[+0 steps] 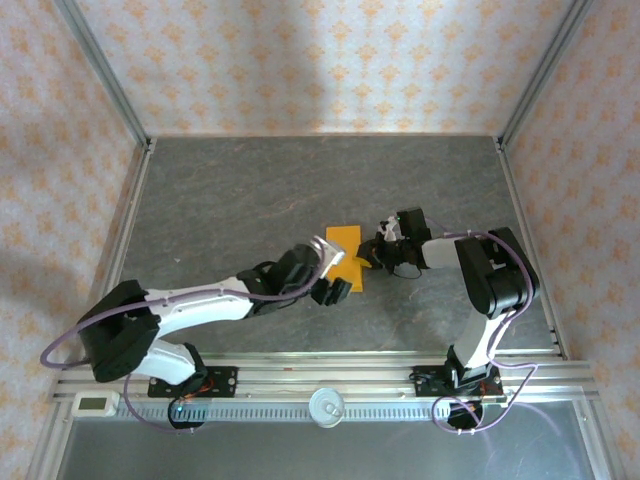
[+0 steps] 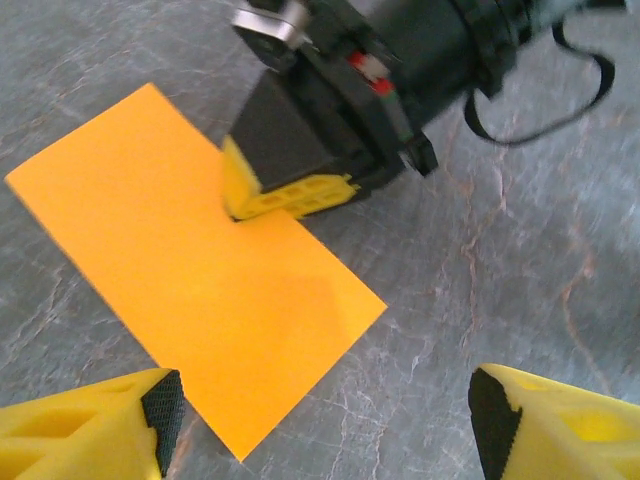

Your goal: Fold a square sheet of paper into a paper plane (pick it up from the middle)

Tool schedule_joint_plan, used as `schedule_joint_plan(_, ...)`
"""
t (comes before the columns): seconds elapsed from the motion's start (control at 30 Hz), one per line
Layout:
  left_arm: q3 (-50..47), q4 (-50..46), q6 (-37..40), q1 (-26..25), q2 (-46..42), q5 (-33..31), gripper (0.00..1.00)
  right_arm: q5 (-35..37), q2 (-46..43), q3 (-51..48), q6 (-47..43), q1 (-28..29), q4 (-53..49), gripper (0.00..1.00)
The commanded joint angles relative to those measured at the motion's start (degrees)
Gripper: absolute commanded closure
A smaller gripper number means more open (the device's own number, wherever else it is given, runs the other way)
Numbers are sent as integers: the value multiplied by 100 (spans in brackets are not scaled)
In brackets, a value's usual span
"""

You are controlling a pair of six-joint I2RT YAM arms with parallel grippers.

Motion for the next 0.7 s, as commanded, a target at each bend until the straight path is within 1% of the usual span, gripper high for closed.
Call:
schedule_joint_plan(0.0, 341, -483, 751, -486, 367, -1284, 17, -79, 27, 100, 82, -23, 50, 94)
schedule_joint_plan(0.17, 799, -677, 1230, -1122, 1058, -2153, 10, -74, -13, 63, 202, -28, 129, 94)
schedule_joint_plan(0.23, 960, -713, 1353, -1299, 1313, -2554, 10, -85, -32, 69, 217, -25, 152, 94)
schedule_joint_plan(0.3, 1074, -711, 1480, -1429, 1544, -2908, 6, -102, -20, 64, 242, -31, 173, 93)
schedule_joint_plan(0.4, 1201, -656, 1542, -1503, 1805, -3379, 6, -133, -43, 54, 282, -24, 217, 92)
schedule_joint_plan(0.5, 1211, -514, 1642, -1507, 1923, -3655, 5, -157, -45, 65, 295, -23, 227, 90)
schedule_joint_plan(0.67, 1267, -463, 1894, -1507, 2189, -3802, 7, -244, -71, 28, 362, -23, 306, 84)
